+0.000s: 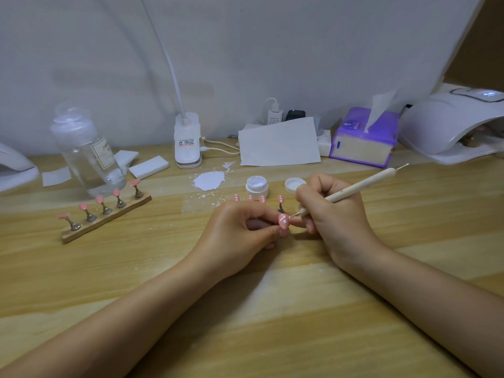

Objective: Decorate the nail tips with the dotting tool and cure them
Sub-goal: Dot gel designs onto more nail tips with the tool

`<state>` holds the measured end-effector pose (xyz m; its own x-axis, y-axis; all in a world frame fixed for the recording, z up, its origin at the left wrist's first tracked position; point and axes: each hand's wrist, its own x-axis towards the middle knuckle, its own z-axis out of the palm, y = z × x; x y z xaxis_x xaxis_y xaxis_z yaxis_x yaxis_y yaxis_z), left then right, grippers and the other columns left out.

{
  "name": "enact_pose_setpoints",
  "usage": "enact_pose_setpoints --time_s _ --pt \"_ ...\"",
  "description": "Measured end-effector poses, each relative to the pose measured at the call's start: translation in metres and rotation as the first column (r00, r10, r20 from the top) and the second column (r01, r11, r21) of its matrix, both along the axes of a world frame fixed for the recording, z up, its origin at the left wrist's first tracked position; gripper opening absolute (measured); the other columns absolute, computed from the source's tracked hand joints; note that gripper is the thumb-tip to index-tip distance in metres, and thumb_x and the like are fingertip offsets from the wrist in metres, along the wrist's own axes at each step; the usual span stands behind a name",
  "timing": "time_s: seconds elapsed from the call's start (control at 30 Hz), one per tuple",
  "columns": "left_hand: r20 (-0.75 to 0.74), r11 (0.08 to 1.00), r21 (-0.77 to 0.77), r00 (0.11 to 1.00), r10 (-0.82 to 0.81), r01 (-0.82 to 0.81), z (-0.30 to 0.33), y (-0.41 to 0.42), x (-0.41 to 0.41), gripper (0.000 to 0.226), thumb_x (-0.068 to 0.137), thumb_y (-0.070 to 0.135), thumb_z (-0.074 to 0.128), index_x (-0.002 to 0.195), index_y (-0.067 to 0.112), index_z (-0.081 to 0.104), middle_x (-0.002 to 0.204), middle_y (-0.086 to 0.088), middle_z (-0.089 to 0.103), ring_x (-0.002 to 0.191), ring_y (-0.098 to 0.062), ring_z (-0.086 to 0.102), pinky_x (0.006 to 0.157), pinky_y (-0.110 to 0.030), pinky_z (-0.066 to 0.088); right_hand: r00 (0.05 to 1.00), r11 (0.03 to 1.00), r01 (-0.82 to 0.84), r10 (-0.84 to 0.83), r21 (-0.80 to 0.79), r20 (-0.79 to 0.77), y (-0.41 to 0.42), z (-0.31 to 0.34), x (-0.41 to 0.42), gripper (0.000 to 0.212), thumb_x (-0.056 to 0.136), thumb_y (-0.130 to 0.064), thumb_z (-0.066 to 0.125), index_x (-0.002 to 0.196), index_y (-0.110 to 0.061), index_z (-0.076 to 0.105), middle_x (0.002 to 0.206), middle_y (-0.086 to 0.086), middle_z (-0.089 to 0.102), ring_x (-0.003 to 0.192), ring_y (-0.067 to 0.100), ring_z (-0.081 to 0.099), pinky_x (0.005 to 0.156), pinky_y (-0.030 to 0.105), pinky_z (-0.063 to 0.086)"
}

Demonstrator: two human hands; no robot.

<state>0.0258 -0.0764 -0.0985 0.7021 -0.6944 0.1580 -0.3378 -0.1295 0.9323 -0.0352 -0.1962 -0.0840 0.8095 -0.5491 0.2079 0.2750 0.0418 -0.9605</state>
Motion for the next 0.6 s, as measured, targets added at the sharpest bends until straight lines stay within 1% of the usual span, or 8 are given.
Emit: enact_pose_setpoints --time_s 0.1,0.17,0.23,0.33,0.43,0.53,0.6 --pt "0.002 1.0 -0.007 1.0 -0.002 0.002 -0.0001 -0.0001 0.0001 0.018 0.078 0.005 0.068 0.071 0.021 0.071 0.08 -0.013 0.072 0.081 -0.028 0.069 0.069 -0.028 0.055 0.999 0.999 -0.033 0.033 -0.02 0.02 0.0015 0.0012 -0.0012 0.042 0.08 0.014 0.049 0.049 -0.008 0.031 0.033 -0.005 0.031 0.024 0.003 0.032 0.039 0.018 0.046" --pt "0.013 1.0 -0.003 1.0 -0.003 0.003 0.0 -0.0002 0.0004 0.018 0.078 0.005 0.068 0.071 0.021 0.071 0.079 -0.013 0.072 0.08 -0.027 0.069 0.069 -0.028 0.055 0.998 0.997 -0.049 0.051 -0.058 0.024 0.002 0.0015 -0.0025 0.041 0.079 0.015 0.049 0.051 -0.008 0.031 0.032 -0.007 0.032 0.024 0.001 0.037 0.038 0.015 0.041" --pt "0.023 1.0 0.0 1.0 -0.009 0.009 0.0004 0.0003 0.0004 0.016 0.078 0.005 0.068 0.072 0.02 0.072 0.076 -0.011 0.072 0.073 -0.02 0.069 0.067 -0.026 0.055 0.997 0.993 -0.065 0.067 -0.1 0.023 0.0023 0.0014 -0.0035 0.04 0.078 0.015 0.048 0.051 -0.009 0.032 0.03 -0.008 0.033 0.024 0.001 0.039 0.036 0.013 0.037" --pt "0.032 1.0 0.0 0.999 -0.016 0.016 0.0012 0.0011 0.0001 0.015 0.078 0.004 0.069 0.075 0.018 0.072 0.073 -0.007 0.072 0.063 -0.008 0.063 0.063 -0.02 0.054 0.996 0.989 -0.09 0.092 -0.117 0.015 0.0025 0.0014 -0.0044 0.04 0.077 0.017 0.047 0.052 -0.01 0.031 0.028 -0.01 0.033 0.024 0.001 0.04 0.035 0.01 0.033" --pt "0.016 1.0 -0.014 1.0 -0.025 0.025 0.002 0.0009 -0.0007 0.018 0.078 0.002 0.068 0.074 0.019 0.072 0.069 -0.001 0.072 0.061 -0.004 0.061 0.058 -0.014 0.05 0.995 0.982 -0.101 0.103 -0.157 0.001 0.003 0.0007 -0.0051 0.041 0.076 0.016 0.046 0.05 -0.011 0.03 0.027 -0.009 0.037 0.025 0.001 0.039 0.037 0.012 0.032" --pt "0.003 0.999 -0.023 0.999 -0.032 0.032 0.0025 0.0006 -0.0014 0.021 0.078 0.001 0.067 0.073 0.021 0.071 0.069 0.001 0.072 0.064 -0.004 0.062 0.058 -0.012 0.05 0.995 0.98 -0.102 0.104 -0.169 0.002 0.0031 -0.0001 -0.0049 0.042 0.076 0.016 0.047 0.049 -0.011 0.03 0.027 -0.009 0.039 0.026 0.001 0.039 0.036 0.011 0.029" --pt "-0.001 0.999 -0.027 0.999 -0.037 0.037 0.003 0.0008 -0.0021 0.021 0.078 0.001 0.067 0.072 0.021 0.071 0.067 0.004 0.071 0.062 0.0 0.061 0.056 -0.011 0.048 0.994 0.981 -0.102 0.105 -0.165 0.006 0.0034 -0.0003 -0.0045 0.043 0.077 0.016 0.048 0.049 -0.011 0.03 0.027 -0.009 0.039 0.025 0.001 0.039 0.035 0.009 0.029"
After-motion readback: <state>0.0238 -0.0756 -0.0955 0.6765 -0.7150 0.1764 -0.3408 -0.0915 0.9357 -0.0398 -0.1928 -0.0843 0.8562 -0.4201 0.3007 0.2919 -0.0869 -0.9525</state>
